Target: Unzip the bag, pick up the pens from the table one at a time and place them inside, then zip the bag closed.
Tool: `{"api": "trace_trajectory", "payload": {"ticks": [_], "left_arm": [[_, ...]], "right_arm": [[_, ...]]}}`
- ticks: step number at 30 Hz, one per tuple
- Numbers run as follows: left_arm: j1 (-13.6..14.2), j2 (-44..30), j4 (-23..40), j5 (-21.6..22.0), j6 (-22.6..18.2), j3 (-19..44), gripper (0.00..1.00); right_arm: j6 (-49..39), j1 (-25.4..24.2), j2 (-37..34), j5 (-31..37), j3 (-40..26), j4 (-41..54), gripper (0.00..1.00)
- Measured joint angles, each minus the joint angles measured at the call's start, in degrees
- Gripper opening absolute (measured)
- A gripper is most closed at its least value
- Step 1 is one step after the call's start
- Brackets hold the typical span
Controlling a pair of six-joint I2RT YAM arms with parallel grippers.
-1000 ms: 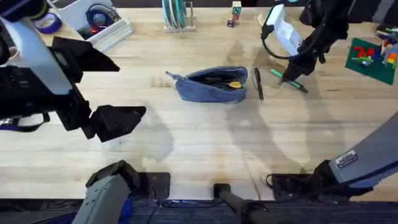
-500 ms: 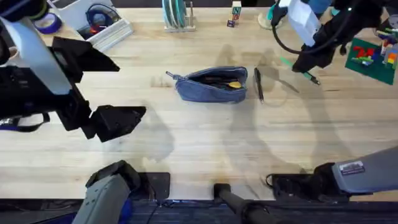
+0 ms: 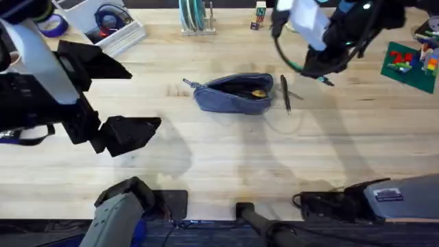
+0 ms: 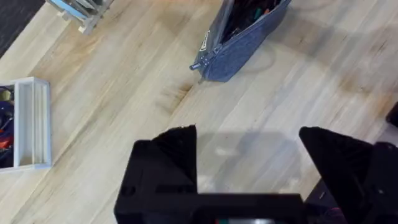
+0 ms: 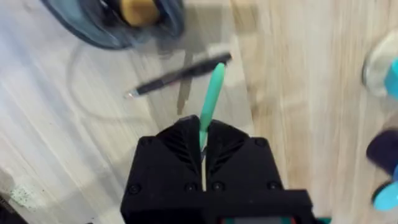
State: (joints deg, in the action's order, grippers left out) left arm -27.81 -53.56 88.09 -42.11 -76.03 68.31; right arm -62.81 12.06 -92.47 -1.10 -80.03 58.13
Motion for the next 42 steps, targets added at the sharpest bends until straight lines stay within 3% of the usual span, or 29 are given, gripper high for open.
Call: {"api": "trace_trajectory", "payload": {"ticks": [15,33,42], "left_arm": [[0.0,0.0,0.0,0.0,0.0,0.0,0.995],[0.0,0.0,0.0,0.0,0.0,0.0,0.995],[0.0,0.0,0.0,0.0,0.0,0.0,0.995]], "right_arm": [[1.5,14.6,-0.2,-0.6,0.0,-6.2,0.031],[4.1,21.3,-3.2,-10.6,0.0,-13.5,0.032],[4.5,21.7,-6.3,-11.0,0.0,-13.6,0.309]]}}
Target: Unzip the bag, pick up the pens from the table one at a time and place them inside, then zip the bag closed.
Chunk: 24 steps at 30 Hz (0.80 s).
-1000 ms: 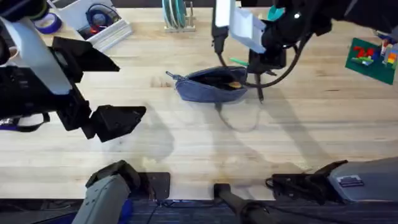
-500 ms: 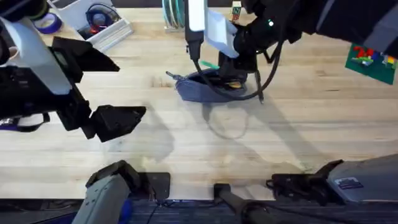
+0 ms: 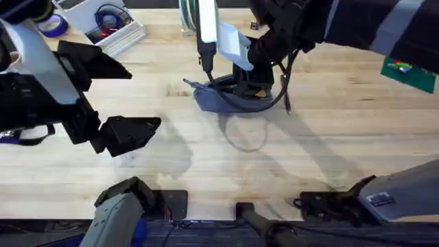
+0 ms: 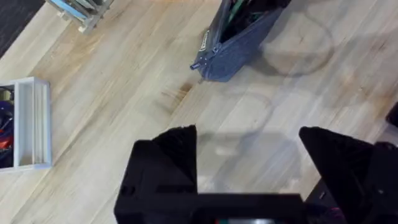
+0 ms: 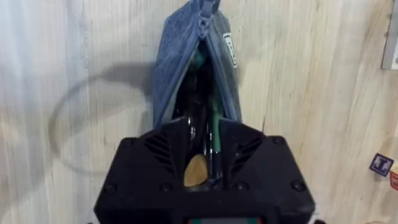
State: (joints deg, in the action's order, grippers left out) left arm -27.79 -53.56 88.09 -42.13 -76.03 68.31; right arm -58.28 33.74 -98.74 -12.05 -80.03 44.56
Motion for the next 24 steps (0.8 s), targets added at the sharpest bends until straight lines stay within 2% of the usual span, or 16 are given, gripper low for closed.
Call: {"api": "trace_trajectory", "payload": {"ticks": [3,6,9,11,15,21,24], "left_arm": [[0.0,0.0,0.0,0.0,0.0,0.0,0.995],[0.0,0.0,0.0,0.0,0.0,0.0,0.995],[0.0,0.0,0.0,0.0,0.0,0.0,0.995],[0.0,0.0,0.0,0.0,0.0,0.0,0.995],[0.0,0.0,0.0,0.0,0.0,0.0,0.995],[0.0,0.0,0.0,0.0,0.0,0.0,0.995],[0.0,0.0,0.0,0.0,0.0,0.0,0.995]], "right_arm": [[0.1,0.0,0.0,0.0,0.0,0.0,0.357],[0.6,0.0,0.0,0.0,0.0,0.0,0.328],[1.5,0.0,0.0,0.0,0.0,0.0,0.348],[3.3,0.0,0.0,0.0,-0.1,0.4,0.428],[5.5,0.0,0.4,0.0,-0.7,0.5,0.452],[11.8,-0.4,4.6,2.4,-1.0,2.6,0.556],[15.7,-1.5,6.9,4.1,-1.3,4.9,0.687]]}}
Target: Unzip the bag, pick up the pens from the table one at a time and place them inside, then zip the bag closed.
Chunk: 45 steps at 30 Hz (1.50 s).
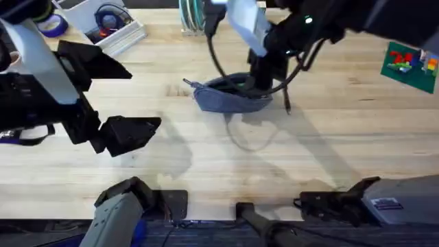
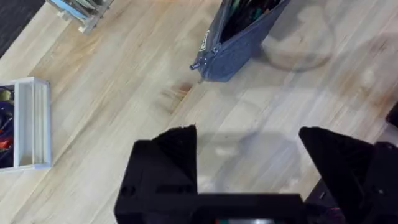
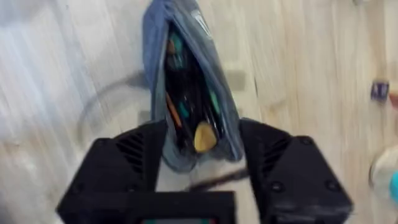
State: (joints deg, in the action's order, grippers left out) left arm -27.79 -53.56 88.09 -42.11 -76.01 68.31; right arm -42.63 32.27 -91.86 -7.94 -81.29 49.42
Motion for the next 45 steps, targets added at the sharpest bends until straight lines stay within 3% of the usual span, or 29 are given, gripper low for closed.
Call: {"api": "trace_trajectory", "payload": {"ticks": [4,6,22,29,34,45], "left_arm": [[0.0,0.0,0.0,0.0,0.0,0.0,0.994],[0.0,0.0,0.0,0.0,0.0,0.0,0.995],[0.0,0.0,0.0,0.0,0.0,0.0,0.994],[0.0,0.0,0.0,0.0,0.0,0.0,0.995],[0.0,0.0,0.0,0.0,0.0,0.0,0.995],[0.0,0.0,0.0,0.0,0.0,0.0,0.996]], "right_arm": [[4.9,-2.0,2.1,1.1,-0.1,3.0,0.944],[7.9,-3.1,2.9,1.4,-0.1,4.6,0.992],[35.2,-11.7,5.4,1.9,-0.1,17.5,0.996],[53.7,-14.1,5.4,10.3,-0.1,19.5,0.995],[59.4,-14.2,5.5,14.7,0.9,17.3,0.995],[64.0,-17.2,5.5,15.9,12.4,5.2,0.996]]}}
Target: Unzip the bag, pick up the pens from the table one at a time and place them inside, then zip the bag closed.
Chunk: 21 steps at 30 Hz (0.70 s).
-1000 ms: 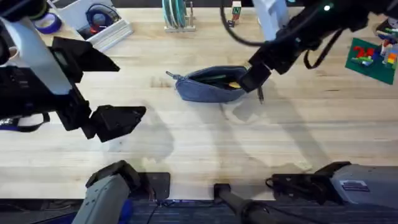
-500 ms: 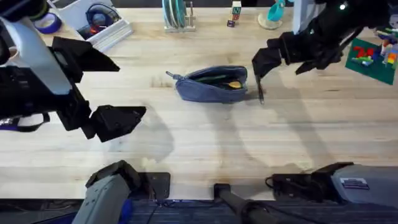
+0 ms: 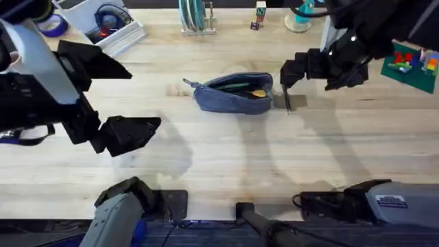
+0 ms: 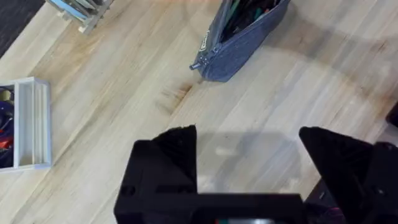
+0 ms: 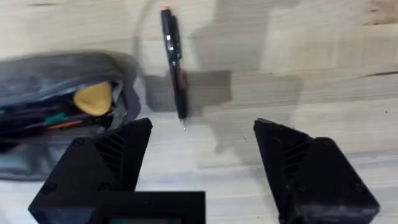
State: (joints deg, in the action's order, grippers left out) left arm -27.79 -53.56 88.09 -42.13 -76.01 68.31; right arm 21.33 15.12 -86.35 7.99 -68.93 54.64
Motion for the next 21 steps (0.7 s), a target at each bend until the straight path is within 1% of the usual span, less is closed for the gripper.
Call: {"api": "trace_trajectory", "payload": {"ticks": [4,8,13,21], "left_arm": [[0.0,0.0,0.0,0.0,0.0,0.0,0.995],[0.0,0.0,0.0,0.0,0.0,0.0,0.995],[0.0,0.0,0.0,0.0,0.0,0.0,0.995],[0.0,0.0,0.0,0.0,0.0,0.0,0.995]], "right_arm": [[0.1,-1.4,0.0,0.0,2.6,-2.3,0.996],[-1.0,-2.0,-0.9,-0.5,3.1,-3.6,0.996],[-3.4,-2.1,-5.4,-3.3,3.1,-7.0,0.996],[-4.2,-2.6,-10.3,-4.4,3.2,-9.2,0.996]]}}
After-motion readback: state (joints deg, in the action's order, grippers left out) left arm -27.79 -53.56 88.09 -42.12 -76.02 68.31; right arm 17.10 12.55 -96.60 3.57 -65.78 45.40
